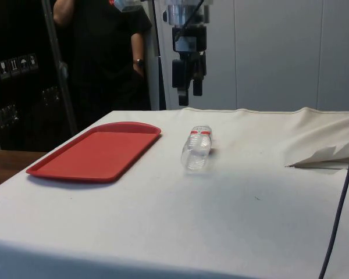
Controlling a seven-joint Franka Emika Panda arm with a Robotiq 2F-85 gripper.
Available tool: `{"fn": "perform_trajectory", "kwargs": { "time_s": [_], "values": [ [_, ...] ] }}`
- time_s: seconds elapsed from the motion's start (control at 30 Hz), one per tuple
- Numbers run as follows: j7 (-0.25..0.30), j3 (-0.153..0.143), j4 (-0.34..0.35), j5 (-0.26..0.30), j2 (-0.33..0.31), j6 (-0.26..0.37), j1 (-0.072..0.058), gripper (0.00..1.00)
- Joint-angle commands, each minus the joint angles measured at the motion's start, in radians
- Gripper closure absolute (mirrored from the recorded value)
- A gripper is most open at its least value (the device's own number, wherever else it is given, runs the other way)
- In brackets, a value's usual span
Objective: Place the bottle upright on the tray.
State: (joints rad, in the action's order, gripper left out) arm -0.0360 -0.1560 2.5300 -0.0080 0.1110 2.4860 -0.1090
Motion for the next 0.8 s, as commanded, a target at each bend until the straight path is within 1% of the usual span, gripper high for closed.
{"fn": "perform_trajectory", "kwargs": {
  "time_s": [0.0, 0.07, 0.1, 0.2, 0.33, 0.37, 0.47, 0.67, 0.7, 0.77],
  "values": [
    [-0.010, -0.001, -0.002, 0.000, -0.005, 0.007, 0.002, 0.00],
    [-0.019, -0.002, -0.004, 0.000, -0.005, 0.005, 0.003, 0.00],
    [-0.012, -0.002, -0.002, 0.000, -0.002, 0.000, 0.002, 0.00],
    [-0.034, -0.006, -0.006, -0.001, -0.008, 0.004, 0.006, 0.00],
    [-0.047, -0.012, -0.007, 0.000, -0.012, 0.005, 0.006, 0.00],
    [-0.041, -0.012, -0.004, 0.000, -0.006, 0.000, 0.004, 0.00],
    [-0.056, -0.018, -0.008, 0.002, -0.015, 0.006, 0.007, 0.00],
    [-0.070, -0.031, -0.011, 0.009, -0.025, 0.007, 0.006, 0.00],
    [-0.066, -0.029, -0.009, 0.004, -0.019, 0.000, 0.005, 0.00],
    [-0.077, -0.037, -0.014, 0.010, -0.029, 0.006, 0.006, 0.00]
  ]
}}
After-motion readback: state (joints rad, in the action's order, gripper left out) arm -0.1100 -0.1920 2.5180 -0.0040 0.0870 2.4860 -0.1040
